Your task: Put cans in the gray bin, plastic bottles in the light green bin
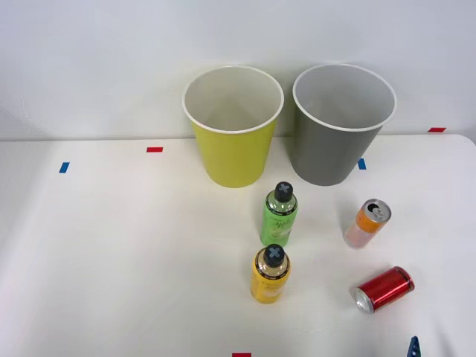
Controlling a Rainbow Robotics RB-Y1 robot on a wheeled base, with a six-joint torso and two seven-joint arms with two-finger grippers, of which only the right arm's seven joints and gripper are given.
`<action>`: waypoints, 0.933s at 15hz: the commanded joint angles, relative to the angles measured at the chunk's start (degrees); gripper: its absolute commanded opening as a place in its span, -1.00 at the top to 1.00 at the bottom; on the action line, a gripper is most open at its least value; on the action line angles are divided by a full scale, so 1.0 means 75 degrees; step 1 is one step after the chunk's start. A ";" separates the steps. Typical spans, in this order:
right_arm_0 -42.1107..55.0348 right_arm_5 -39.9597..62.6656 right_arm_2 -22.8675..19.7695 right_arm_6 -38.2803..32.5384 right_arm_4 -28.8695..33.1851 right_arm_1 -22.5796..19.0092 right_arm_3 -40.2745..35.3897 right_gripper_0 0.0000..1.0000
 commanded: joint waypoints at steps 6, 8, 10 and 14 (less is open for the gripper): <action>-0.0166 0.5079 -0.0590 0.0453 -0.0227 0.0226 -0.2837 -1.00; -0.0400 0.5993 -0.0836 0.0359 -0.0344 0.0273 -0.3141 -1.00; -0.0541 0.6626 -0.1141 0.0265 -0.0414 0.0390 -0.3364 -1.00; -0.1021 1.0036 -0.1739 -0.0942 -0.0180 0.0601 -0.4735 -1.00</action>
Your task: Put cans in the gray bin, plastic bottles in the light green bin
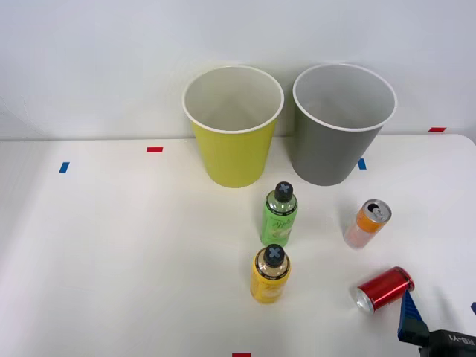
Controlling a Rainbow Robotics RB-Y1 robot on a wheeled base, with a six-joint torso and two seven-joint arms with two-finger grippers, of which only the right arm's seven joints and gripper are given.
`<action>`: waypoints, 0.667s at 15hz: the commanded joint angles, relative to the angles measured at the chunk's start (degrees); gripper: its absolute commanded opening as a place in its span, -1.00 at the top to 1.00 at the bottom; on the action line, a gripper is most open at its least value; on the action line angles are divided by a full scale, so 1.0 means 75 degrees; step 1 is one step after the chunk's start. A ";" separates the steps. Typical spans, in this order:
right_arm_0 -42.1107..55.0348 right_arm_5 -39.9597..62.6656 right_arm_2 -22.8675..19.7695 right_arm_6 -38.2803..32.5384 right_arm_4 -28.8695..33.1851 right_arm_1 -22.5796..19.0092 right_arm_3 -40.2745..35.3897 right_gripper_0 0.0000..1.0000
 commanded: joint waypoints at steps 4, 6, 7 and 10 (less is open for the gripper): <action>-0.0806 0.5388 0.0170 -0.4055 0.2733 -0.0630 -0.2233 -1.00; -0.1053 0.6419 0.0815 -0.5543 0.3952 -0.1309 -0.2299 -1.00; -0.1170 0.6630 0.0967 -0.6153 0.4034 -0.1556 -0.2299 -1.00; -0.1662 0.7321 0.1366 -0.7442 0.4116 -0.2317 -0.2299 -1.00</action>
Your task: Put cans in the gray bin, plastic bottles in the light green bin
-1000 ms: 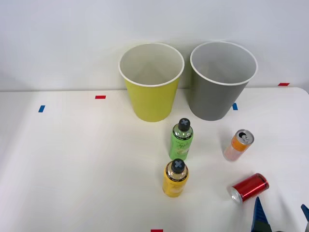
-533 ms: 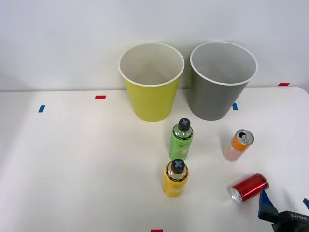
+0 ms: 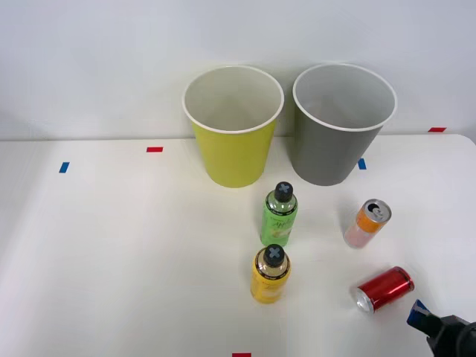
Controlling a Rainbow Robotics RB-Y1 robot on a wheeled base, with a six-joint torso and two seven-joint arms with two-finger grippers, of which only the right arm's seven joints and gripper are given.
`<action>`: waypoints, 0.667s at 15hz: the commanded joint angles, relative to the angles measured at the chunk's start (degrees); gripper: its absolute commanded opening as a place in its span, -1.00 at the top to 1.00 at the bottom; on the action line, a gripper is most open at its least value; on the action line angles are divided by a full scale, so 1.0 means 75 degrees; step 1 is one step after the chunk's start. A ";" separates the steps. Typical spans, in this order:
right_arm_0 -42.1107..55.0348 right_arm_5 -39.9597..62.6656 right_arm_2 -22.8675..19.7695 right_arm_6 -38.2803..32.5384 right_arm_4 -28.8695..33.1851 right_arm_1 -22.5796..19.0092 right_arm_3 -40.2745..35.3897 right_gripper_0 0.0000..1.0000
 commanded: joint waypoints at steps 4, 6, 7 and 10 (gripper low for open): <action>-0.1211 0.1225 0.1180 -0.2168 0.0378 -0.2058 -0.0091 -1.00; -0.1480 0.1483 0.1473 -0.2649 0.0378 -0.2585 -0.0091 -1.00; -0.1644 0.1682 0.1614 -0.2965 0.0320 -0.2750 -0.0091 -1.00; -0.2266 0.2385 0.1602 -0.3703 -0.0383 -0.2808 -0.0091 -1.00</action>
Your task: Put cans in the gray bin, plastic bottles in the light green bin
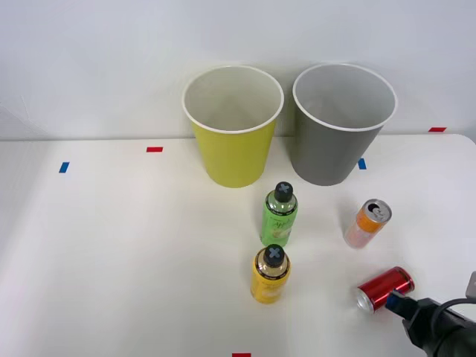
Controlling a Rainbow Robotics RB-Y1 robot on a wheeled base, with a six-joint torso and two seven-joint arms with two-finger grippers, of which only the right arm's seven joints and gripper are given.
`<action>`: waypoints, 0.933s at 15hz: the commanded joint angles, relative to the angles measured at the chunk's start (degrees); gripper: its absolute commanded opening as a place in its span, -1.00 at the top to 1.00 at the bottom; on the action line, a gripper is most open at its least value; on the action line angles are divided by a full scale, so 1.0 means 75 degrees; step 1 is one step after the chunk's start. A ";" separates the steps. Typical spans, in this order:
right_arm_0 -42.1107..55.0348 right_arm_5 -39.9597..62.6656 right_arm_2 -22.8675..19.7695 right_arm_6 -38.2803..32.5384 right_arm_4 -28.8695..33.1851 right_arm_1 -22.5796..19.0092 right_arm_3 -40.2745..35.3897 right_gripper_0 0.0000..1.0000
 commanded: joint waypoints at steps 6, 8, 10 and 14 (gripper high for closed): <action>-0.1894 0.1899 -0.0225 -0.1445 -0.1736 -0.0155 0.0371 -1.00; -0.2445 0.2028 -0.0272 -0.2172 -0.2263 -0.0167 0.0793 -1.00; -0.2820 0.2028 -0.0296 -0.2781 -0.2720 -0.0261 0.1191 -1.00; -0.3277 0.2755 -0.0296 -0.3449 -0.3447 -0.0495 0.1379 -1.00</action>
